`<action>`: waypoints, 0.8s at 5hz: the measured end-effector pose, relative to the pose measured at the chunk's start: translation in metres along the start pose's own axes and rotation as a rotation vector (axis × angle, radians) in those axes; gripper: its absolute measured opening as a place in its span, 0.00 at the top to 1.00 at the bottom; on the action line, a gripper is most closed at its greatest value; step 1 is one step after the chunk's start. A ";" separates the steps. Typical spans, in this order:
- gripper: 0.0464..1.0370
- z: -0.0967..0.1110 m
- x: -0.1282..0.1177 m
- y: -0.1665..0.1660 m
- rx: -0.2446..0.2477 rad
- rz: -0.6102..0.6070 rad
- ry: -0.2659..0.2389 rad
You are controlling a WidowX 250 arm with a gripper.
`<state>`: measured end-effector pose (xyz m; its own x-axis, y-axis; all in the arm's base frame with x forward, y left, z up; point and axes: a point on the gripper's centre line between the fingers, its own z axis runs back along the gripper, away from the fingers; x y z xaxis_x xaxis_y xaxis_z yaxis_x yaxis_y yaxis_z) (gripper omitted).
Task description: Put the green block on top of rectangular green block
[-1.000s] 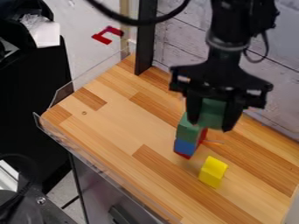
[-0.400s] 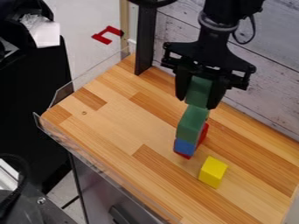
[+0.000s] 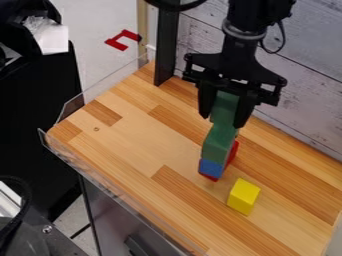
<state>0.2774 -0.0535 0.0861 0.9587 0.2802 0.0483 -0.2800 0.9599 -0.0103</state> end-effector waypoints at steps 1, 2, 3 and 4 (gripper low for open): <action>0.49 -0.007 -0.001 -0.001 0.000 -0.009 0.019; 0.49 -0.016 0.003 -0.004 0.006 -0.018 0.038; 0.45 -0.018 0.008 -0.007 0.002 -0.031 0.039; 0.15 -0.024 0.004 -0.006 0.011 -0.035 0.070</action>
<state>0.2841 -0.0582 0.0621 0.9690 0.2461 -0.0214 -0.2461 0.9692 0.0015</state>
